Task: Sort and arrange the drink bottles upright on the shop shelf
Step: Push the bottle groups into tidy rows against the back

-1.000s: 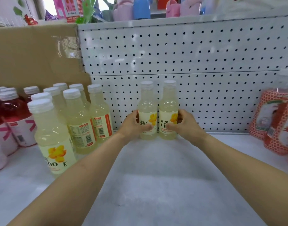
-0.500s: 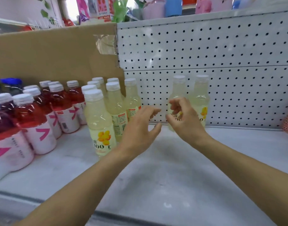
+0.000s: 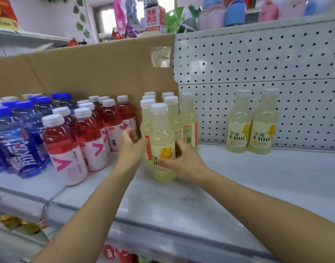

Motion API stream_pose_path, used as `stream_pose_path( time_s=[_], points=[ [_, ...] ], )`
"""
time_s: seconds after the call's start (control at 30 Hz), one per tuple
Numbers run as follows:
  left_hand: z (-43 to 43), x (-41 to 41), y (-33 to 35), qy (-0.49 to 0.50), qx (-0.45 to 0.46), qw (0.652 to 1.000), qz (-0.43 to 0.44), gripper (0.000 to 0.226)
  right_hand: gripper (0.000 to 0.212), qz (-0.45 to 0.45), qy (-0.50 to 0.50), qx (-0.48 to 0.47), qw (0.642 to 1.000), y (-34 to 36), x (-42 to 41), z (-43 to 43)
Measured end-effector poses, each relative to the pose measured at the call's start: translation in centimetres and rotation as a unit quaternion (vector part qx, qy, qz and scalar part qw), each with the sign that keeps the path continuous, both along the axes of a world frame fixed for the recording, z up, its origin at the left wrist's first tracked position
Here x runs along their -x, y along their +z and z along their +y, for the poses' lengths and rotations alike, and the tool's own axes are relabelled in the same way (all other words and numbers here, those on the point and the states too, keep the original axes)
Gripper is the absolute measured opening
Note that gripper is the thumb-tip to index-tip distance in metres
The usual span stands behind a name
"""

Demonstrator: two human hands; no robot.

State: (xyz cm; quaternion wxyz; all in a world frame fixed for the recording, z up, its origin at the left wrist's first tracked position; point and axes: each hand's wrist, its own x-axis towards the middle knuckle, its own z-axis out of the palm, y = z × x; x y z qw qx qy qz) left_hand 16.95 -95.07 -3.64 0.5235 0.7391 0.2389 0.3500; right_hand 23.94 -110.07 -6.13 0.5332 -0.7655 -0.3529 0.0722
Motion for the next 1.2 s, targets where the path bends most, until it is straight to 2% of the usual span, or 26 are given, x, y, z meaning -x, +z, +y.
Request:
stream_pose_path(
  time_s=[0.07,0.13,0.17,0.27,0.37,0.47,0.53,0.63,0.73,0.83,0.9,1.03,1.2],
  points=[
    [1.1,-0.8,-0.1,-0.058,0.007,0.997,0.049,0.065,0.048,-0.015,-0.014,0.001,1.0,0.0,-0.9,-2.1],
    [1.5,-1.6,-0.3,-0.095,0.01,0.992,0.078,0.068,0.04,-0.03,-0.037,-0.005,0.999,0.1,-2.1,-4.7],
    [1.5,-2.0,-0.4,-0.102,0.003,0.991,0.091,0.067,0.045,-0.03,-0.045,0.0,0.999,0.2,-2.4,-5.8],
    [1.4,-2.7,-0.8,-0.111,-0.012,0.988,0.103,0.064,0.078,0.01,-0.031,-0.003,0.999,0.4,-1.8,-6.2],
    [1.8,-2.1,-1.3,-0.146,-0.024,0.982,0.117,0.065,0.088,0.042,-0.015,-0.047,0.998,-0.1,-0.2,-2.9],
    [1.4,-1.2,-1.5,-0.171,-0.019,0.978,0.116,0.054,0.077,0.04,-0.066,-0.059,0.995,-0.1,-0.2,-1.3],
    [0.9,-0.8,-1.8,-0.16,-0.017,0.982,0.096,0.046,0.067,0.026,-0.061,-0.041,0.997,-0.1,-0.7,-2.4],
    [-0.1,-0.8,-1.9,-0.173,-0.019,0.979,0.103,0.045,0.053,0.004,-0.057,-0.03,0.998,-0.1,-1.5,-5.9],
    [-2.7,-1.7,-1.6,-0.208,-0.031,0.972,0.108,0.062,0.054,-0.001,-0.085,-0.022,0.996,0.0,-2.6,-10.2],
    [-6.3,-3.5,-1.6,-0.187,-0.02,0.98,0.061,0.09,0.052,-0.002,-0.122,-0.024,0.992,0.1,-4.0,-15.0],
    [-8.4,-4.4,-1.7,-0.185,-0.025,0.981,0.047,0.099,0.055,-0.006,-0.149,-0.022,0.989,0.1,-5.1,-18.1],
    [-11.8,-6.1,-1.8,-0.229,-0.054,0.969,0.075,0.086,0.061,-0.004,-0.223,-0.029,0.974,-0.2,-8.3,-23.6],
    [-14.8,-8.7,-1.1,-0.297,-0.011,0.949,0.107,0.061,0.051,0.003,-0.279,-0.036,0.96,0.0,-13.1,-26.8]
  ],
)
